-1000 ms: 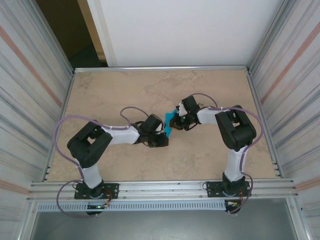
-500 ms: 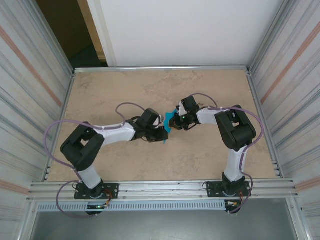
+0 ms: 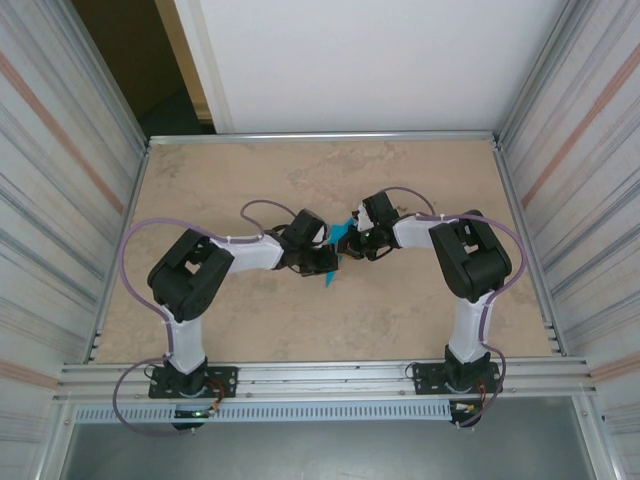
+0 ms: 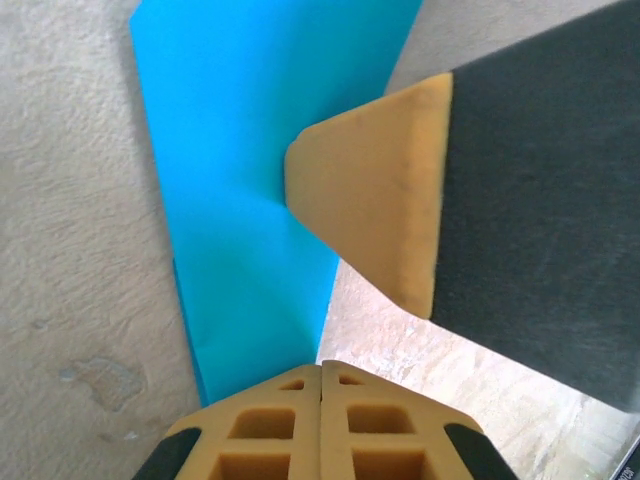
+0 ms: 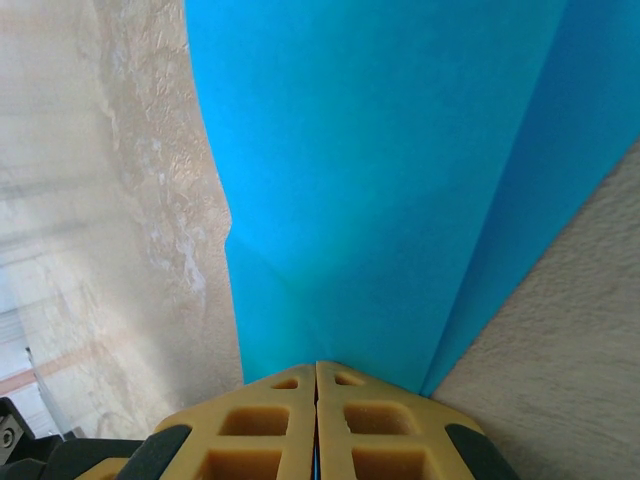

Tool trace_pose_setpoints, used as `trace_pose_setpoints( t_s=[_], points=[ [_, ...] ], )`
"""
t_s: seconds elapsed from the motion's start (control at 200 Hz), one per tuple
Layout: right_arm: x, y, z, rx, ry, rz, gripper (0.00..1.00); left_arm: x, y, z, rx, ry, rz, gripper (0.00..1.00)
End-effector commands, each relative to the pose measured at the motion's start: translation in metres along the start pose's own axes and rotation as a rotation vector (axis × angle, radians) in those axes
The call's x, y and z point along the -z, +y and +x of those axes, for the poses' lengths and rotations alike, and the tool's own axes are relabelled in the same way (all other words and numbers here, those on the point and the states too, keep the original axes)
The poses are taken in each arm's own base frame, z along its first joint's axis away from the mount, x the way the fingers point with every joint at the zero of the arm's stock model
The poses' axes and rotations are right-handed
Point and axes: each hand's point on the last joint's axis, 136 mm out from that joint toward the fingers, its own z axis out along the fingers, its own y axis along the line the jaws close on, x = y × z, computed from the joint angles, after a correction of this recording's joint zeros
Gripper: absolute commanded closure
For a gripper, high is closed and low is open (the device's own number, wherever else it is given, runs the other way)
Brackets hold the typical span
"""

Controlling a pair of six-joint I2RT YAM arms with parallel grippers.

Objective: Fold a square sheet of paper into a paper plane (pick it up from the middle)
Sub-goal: Fold the wing for the fifth time at the center of the table.

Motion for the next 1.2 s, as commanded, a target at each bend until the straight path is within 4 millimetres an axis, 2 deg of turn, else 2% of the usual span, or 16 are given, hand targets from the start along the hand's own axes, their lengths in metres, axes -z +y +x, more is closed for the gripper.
trace_pose_setpoints(
  t_s=[0.0,0.17,0.351,0.521,0.616,0.732,0.952,1.072,1.198],
  points=[
    [-0.018,-0.058,0.029,-0.105,0.067,0.190,0.93,-0.004,0.014,0.007,-0.003,0.014,-0.043,0.94],
    [-0.018,-0.062,0.030,-0.115,0.073,0.205,0.93,-0.004,0.033,0.033,0.018,0.066,-0.094,0.95],
    [-0.018,-0.065,0.030,-0.125,0.074,0.219,0.93,0.004,0.046,0.065,0.036,0.121,-0.134,0.95],
    [-0.018,-0.065,0.031,-0.130,0.075,0.223,0.93,0.018,0.051,0.093,0.043,0.153,-0.156,0.95],
    [-0.018,-0.066,0.031,-0.132,0.074,0.227,0.93,0.027,0.047,0.100,0.039,0.151,-0.147,0.95],
    [-0.019,-0.065,0.032,-0.134,0.076,0.228,0.93,0.040,0.035,0.090,0.017,0.110,-0.123,0.95],
    [-0.019,-0.057,0.034,-0.128,0.072,0.224,0.93,0.066,-0.010,0.036,-0.041,-0.042,0.009,0.94],
    [-0.021,-0.056,0.034,-0.135,0.070,0.219,0.93,0.059,-0.021,0.020,-0.065,-0.051,0.030,0.94],
    [-0.021,-0.055,0.034,-0.139,0.070,0.213,0.93,0.041,-0.022,0.007,-0.068,-0.055,0.030,0.94]
  ],
)
